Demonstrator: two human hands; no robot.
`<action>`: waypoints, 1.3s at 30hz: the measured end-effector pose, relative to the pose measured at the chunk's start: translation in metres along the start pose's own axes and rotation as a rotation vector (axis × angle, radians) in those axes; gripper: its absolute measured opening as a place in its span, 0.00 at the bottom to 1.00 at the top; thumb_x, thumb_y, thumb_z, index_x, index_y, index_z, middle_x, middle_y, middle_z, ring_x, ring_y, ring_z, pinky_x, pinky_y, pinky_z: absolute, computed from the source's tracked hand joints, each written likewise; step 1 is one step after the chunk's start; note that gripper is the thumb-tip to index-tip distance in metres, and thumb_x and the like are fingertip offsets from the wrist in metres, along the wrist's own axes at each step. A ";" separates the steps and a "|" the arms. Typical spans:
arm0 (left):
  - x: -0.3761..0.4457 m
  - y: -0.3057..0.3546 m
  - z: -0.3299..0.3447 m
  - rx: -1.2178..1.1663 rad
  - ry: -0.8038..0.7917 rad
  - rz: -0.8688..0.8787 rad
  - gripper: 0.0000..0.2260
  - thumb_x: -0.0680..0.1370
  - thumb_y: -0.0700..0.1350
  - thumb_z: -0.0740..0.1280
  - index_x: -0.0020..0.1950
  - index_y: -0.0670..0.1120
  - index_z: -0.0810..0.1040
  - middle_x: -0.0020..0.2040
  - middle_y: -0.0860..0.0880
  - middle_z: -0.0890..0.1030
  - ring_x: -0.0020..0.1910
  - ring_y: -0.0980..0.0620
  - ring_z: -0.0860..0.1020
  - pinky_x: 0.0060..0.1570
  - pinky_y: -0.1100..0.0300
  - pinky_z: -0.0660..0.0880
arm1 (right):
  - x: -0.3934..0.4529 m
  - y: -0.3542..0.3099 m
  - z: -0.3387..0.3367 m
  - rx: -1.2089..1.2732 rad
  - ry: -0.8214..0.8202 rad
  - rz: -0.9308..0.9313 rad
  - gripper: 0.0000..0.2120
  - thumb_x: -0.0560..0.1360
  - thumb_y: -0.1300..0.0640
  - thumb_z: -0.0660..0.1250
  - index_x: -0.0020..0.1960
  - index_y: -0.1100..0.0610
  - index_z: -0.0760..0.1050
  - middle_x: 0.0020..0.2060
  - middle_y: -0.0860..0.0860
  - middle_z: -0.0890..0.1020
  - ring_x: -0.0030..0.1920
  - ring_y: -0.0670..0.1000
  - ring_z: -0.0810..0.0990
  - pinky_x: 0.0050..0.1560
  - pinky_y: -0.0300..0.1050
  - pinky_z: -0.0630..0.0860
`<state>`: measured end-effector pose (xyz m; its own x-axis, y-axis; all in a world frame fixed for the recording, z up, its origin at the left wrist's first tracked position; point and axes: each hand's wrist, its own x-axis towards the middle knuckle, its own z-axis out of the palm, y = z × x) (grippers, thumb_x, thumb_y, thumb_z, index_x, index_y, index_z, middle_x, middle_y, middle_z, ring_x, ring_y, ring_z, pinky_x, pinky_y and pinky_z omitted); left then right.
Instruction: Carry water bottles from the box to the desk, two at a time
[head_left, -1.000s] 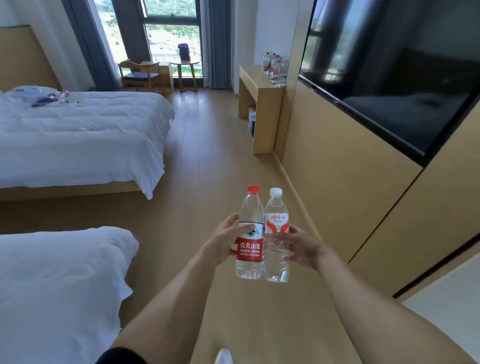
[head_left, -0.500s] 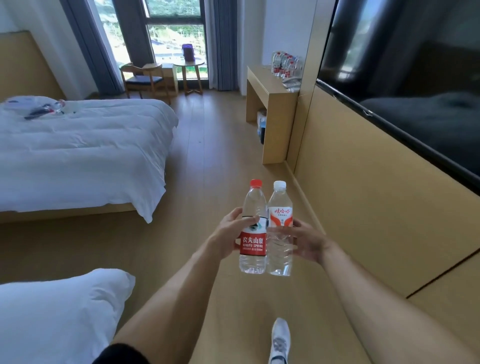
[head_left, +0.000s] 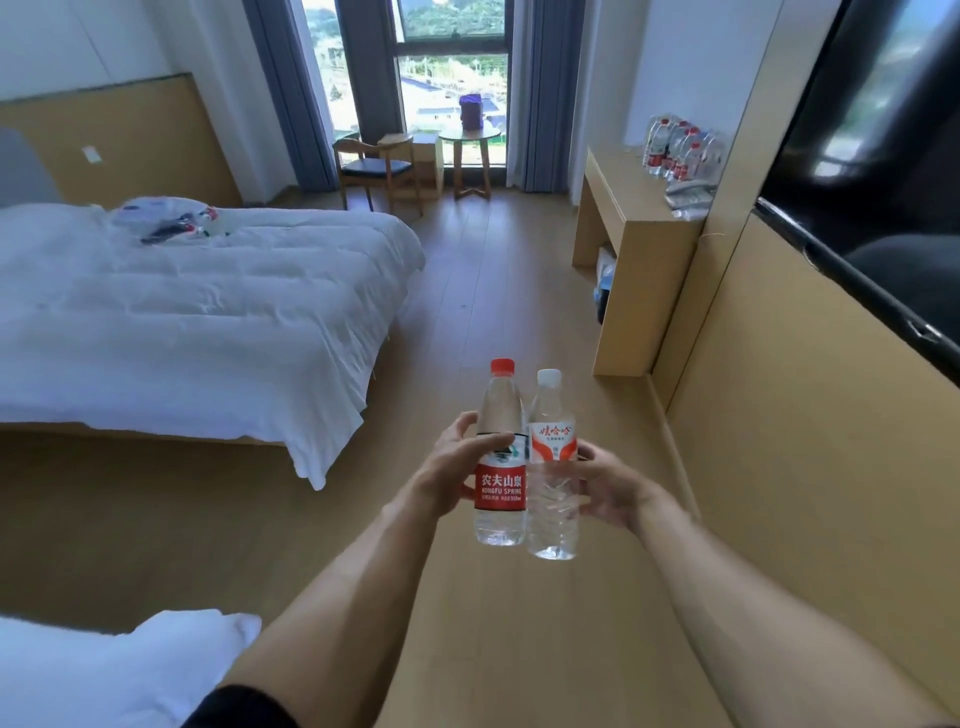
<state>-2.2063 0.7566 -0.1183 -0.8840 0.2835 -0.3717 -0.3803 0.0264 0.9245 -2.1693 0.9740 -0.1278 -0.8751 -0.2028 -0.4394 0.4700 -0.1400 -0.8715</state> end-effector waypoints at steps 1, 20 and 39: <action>0.014 0.009 0.001 -0.002 0.006 0.001 0.31 0.74 0.49 0.76 0.73 0.52 0.65 0.59 0.40 0.81 0.54 0.40 0.84 0.55 0.40 0.81 | 0.013 -0.012 -0.007 -0.011 -0.006 0.003 0.36 0.60 0.57 0.81 0.67 0.56 0.74 0.55 0.56 0.85 0.54 0.58 0.84 0.49 0.56 0.80; 0.329 0.113 -0.009 -0.010 -0.043 -0.003 0.30 0.75 0.49 0.75 0.73 0.51 0.66 0.59 0.41 0.81 0.54 0.40 0.84 0.53 0.39 0.81 | 0.265 -0.167 -0.118 -0.027 0.064 -0.031 0.27 0.72 0.60 0.75 0.69 0.58 0.72 0.62 0.60 0.81 0.63 0.63 0.79 0.66 0.70 0.72; 0.643 0.249 -0.042 0.029 -0.145 -0.013 0.31 0.74 0.49 0.76 0.73 0.51 0.67 0.60 0.40 0.80 0.54 0.39 0.83 0.55 0.36 0.79 | 0.540 -0.326 -0.219 0.033 0.110 -0.040 0.32 0.67 0.58 0.80 0.69 0.56 0.73 0.61 0.59 0.82 0.63 0.63 0.80 0.66 0.70 0.72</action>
<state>-2.8804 0.9047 -0.1309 -0.8299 0.4184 -0.3692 -0.3811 0.0583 0.9227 -2.8206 1.1226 -0.1287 -0.8999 -0.0888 -0.4270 0.4362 -0.1780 -0.8821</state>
